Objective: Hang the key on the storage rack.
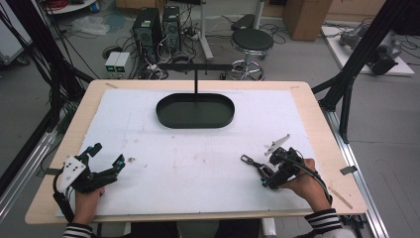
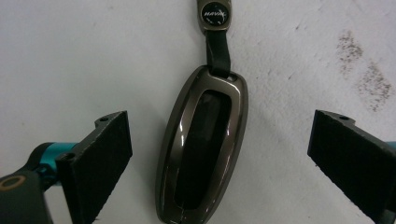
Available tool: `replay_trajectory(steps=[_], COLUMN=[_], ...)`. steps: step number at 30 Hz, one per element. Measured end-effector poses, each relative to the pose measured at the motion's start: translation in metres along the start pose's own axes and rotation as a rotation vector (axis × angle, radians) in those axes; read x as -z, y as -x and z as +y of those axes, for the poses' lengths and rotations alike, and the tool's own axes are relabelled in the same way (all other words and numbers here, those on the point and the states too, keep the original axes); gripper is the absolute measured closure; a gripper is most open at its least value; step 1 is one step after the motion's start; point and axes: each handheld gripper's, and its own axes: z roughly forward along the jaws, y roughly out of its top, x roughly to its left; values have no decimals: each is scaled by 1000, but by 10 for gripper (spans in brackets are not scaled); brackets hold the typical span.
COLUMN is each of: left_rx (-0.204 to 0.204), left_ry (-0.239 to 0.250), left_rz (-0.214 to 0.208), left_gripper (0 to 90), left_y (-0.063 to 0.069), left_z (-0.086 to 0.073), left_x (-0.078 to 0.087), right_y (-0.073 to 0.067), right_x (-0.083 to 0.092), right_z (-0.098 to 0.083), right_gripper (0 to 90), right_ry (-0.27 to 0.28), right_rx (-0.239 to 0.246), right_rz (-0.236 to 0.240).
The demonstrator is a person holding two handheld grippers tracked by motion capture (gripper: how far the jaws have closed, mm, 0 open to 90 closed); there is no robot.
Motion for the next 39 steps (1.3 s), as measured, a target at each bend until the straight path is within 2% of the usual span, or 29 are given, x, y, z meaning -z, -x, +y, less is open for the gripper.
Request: replay_trajectory(steps=[5, 6, 12, 19, 30, 39], left_rx=[0, 0, 1, 3, 4, 6], left_ry=[0, 0, -1, -1, -1, -2], left_rz=[0, 0, 1, 2, 2, 1], left_gripper=[105, 105, 105, 105, 106, 106], left_y=[0, 0, 0, 0, 0, 0], left_z=[0, 0, 0, 0, 0, 0], left_x=[0, 0, 0, 0, 0, 0], right_y=[0, 0, 0, 1, 3, 4], right_x=[-3, -4, -6, -8, -11, -12], right_z=[2, 2, 5, 7, 8, 9], right_gripper=[75, 169, 180, 270, 331, 411], right_ry=[-31, -46, -85, -105, -132, -144], right_rx=[-7, -8, -15, -44, -83, -85], right_rz=[9, 13, 1, 31, 44, 67])
